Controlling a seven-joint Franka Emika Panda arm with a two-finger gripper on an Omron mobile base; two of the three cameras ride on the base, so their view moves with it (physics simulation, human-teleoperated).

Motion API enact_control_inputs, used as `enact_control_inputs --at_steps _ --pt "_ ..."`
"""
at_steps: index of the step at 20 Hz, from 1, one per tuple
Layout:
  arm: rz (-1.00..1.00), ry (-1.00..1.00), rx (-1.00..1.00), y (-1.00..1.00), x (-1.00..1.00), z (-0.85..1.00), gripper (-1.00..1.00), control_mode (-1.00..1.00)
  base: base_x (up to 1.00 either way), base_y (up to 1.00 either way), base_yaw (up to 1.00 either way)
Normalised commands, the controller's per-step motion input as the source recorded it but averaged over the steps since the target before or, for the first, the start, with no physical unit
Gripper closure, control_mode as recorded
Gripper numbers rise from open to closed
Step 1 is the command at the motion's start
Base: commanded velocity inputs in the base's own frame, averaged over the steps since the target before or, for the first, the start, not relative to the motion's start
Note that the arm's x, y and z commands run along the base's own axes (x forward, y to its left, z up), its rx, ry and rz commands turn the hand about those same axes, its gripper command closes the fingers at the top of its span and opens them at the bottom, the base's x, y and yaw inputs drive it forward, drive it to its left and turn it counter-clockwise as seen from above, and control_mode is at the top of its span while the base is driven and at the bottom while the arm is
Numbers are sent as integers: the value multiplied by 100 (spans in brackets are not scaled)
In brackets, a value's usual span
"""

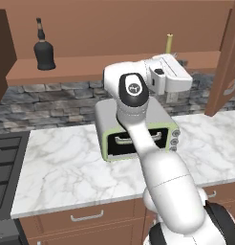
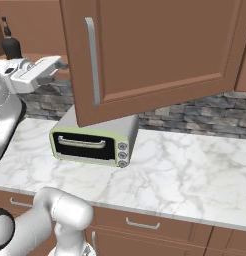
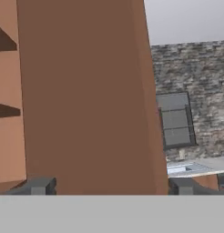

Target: Get the candle and the liquor from the cabinet and move them to the dining counter.

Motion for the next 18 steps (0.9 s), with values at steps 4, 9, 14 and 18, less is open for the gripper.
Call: enact_control_inputs --at_steps 4,9,14,18 --pt "-7 0 0 -41 11 -8 -100 -100 0 0 0" --pt "-2 0 0 -61 0 -2 -100 -100 0 0 0" --pt "0 0 0 -63 -6 0 -100 -100 0 0 0" --pt "0 0 0 -58 -14 0 -100 -100 0 0 0"
